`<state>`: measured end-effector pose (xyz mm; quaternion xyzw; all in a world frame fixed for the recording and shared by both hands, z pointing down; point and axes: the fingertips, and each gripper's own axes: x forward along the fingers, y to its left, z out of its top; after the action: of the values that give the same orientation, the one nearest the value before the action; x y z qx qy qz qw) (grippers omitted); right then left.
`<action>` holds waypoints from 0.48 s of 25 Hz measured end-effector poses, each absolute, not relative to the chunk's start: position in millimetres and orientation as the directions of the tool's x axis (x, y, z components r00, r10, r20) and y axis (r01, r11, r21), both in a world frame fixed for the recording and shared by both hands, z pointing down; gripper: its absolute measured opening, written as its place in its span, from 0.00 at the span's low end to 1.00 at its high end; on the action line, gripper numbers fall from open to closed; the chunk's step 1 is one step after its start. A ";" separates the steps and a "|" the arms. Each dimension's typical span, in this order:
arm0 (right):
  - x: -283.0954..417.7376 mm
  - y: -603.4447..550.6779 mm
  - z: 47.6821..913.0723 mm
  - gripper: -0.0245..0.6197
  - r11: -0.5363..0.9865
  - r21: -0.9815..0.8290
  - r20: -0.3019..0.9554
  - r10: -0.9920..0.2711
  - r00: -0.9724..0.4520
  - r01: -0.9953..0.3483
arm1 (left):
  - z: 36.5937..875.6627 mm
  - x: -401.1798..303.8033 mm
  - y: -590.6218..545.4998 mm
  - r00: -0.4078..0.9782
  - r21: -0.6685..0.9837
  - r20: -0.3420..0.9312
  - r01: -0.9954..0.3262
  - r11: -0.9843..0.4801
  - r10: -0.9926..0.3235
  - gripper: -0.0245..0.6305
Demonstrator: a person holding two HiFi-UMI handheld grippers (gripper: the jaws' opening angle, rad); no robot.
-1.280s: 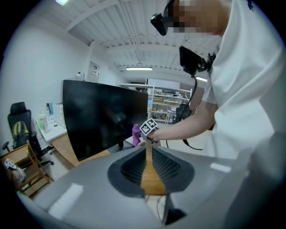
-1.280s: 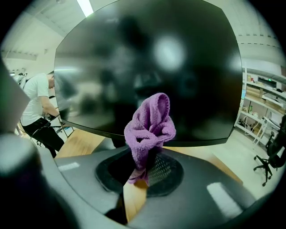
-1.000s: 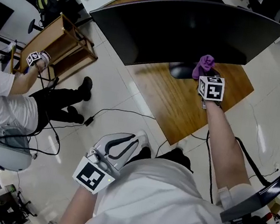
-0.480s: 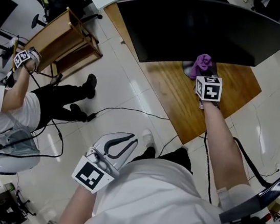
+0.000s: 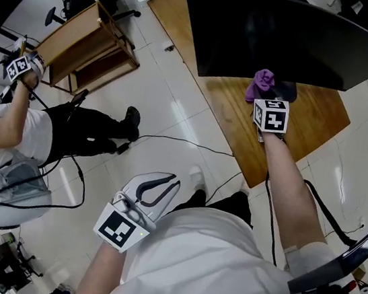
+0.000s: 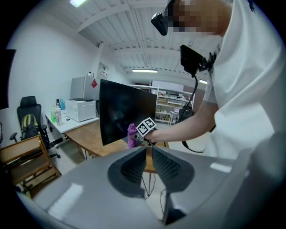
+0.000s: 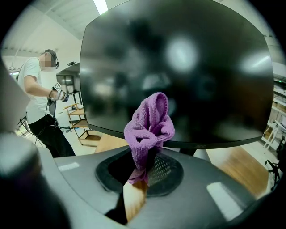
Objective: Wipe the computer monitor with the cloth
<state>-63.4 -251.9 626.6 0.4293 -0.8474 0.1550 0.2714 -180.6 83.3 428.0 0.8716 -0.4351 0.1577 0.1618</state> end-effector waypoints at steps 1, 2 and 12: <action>-68.5 -250.3 626.7 0.12 0.588 -0.031 0.592 -0.641 -0.489 -0.808 | 428.7 -183.5 84.1 0.569 0.146 0.415 -0.812 -0.566 -0.709 0.14; -73.7 -248.7 626.9 0.12 0.593 -0.031 0.592 -0.637 -0.493 -0.805 | 429.3 -186.1 84.8 0.568 0.147 0.415 -0.813 -0.563 -0.711 0.14; -118.1 -226.9 630.4 0.12 0.639 -0.045 0.592 -0.602 -0.536 -0.768 | 432.8 -203.9 93.9 0.549 0.159 0.409 -0.829 -0.536 -0.729 0.14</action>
<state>-118.1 -226.9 630.4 0.3966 -0.8632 0.1518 0.2732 -203.9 93.9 432.8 0.8637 -0.4509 0.1482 0.1694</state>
